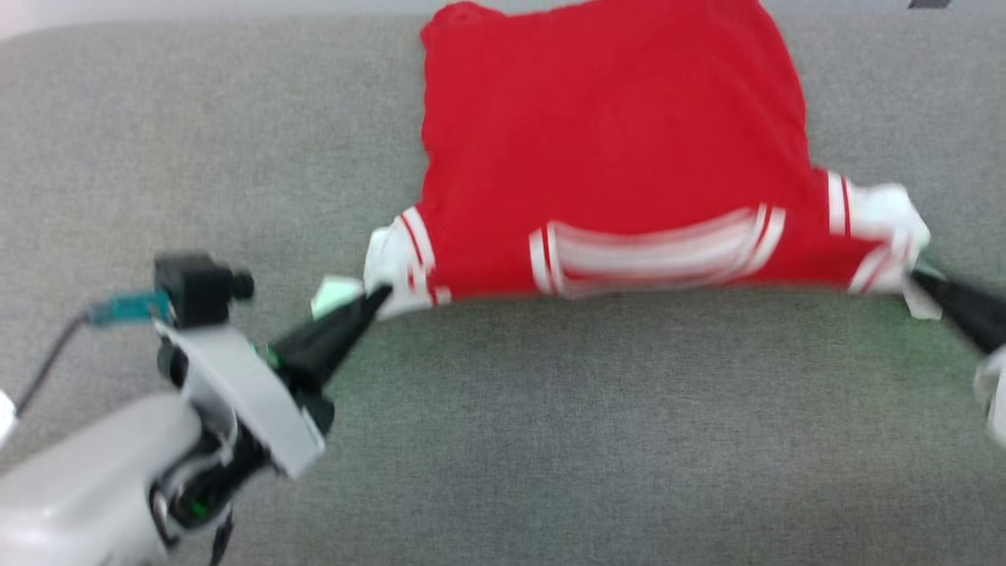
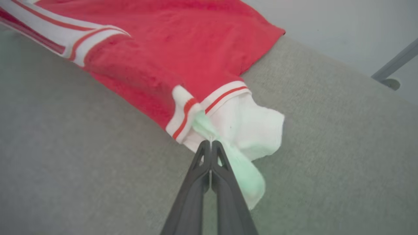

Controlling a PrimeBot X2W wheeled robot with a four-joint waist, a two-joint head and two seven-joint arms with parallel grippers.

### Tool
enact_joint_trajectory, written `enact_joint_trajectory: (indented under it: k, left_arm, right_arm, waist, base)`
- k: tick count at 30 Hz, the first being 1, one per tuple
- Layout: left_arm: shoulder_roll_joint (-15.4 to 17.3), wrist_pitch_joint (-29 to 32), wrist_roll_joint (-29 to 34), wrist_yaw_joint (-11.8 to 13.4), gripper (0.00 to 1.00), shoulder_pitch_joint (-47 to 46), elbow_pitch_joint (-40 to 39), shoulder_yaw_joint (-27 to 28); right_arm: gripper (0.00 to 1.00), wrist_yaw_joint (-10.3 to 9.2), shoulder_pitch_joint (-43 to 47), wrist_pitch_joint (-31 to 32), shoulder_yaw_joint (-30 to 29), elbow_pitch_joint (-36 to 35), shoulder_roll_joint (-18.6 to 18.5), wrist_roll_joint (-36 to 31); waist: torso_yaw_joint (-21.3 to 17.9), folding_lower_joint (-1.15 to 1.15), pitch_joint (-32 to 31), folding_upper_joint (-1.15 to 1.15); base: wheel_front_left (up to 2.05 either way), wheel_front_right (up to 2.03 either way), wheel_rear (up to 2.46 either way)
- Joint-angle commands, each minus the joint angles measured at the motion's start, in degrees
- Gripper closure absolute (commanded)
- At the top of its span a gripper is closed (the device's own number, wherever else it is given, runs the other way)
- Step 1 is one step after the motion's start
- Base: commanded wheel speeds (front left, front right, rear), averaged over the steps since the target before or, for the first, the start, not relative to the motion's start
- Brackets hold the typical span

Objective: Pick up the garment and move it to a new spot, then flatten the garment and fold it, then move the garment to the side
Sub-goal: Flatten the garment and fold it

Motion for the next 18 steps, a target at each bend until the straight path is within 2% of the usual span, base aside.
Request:
enact_joint_trajectory:
  k: [1,8,18]
  left_arm:
    - [0.6,-0.3,1.2,0.1,1.00,1.5,-0.8,-0.5]
    - [3.5,-0.5,4.4,0.1,1.00,8.7,-4.8,-2.6]
    - [8.0,0.5,4.8,0.1,1.00,16.1,-9.5,-4.8]
  right_arm:
    - [1.00,-0.11,2.9,1.0,-0.5,-2.7,-1.2,1.1]
    - [1.00,-0.11,14.4,7.2,-2.5,-15.5,-7.0,3.1]
    - [1.00,-0.10,26.5,12.9,-7.6,-23.1,-7.8,3.5]
  waist:
    - [-0.1,0.00,-0.9,0.00]
    - [-0.4,0.00,-1.8,0.00]
    - [0.1,0.00,-0.2,0.00]
  base:
    - [0.00,0.00,0.00]
    - [0.00,0.00,0.00]
    - [0.00,0.00,0.00]
